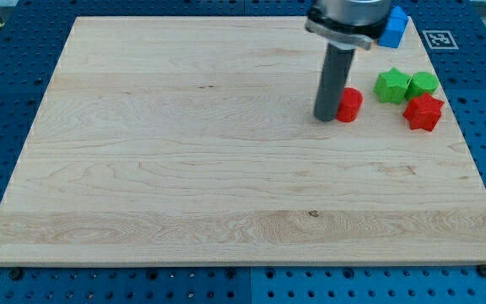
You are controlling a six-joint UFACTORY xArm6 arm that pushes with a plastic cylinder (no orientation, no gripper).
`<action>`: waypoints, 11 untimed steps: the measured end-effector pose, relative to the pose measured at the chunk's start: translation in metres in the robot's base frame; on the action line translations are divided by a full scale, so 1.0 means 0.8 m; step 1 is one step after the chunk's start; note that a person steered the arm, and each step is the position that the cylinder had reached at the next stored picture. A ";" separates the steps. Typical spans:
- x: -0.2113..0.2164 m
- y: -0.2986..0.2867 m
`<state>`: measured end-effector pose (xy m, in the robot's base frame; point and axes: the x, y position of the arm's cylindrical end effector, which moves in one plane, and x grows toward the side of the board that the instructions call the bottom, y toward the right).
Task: Push the green star into the green circle
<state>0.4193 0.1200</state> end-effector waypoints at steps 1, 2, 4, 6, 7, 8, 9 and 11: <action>0.000 -0.035; -0.043 -0.047; -0.040 0.050; -0.005 0.003; 0.016 0.018; 0.016 0.063; 0.018 0.082; -0.020 0.035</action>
<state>0.4036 0.1476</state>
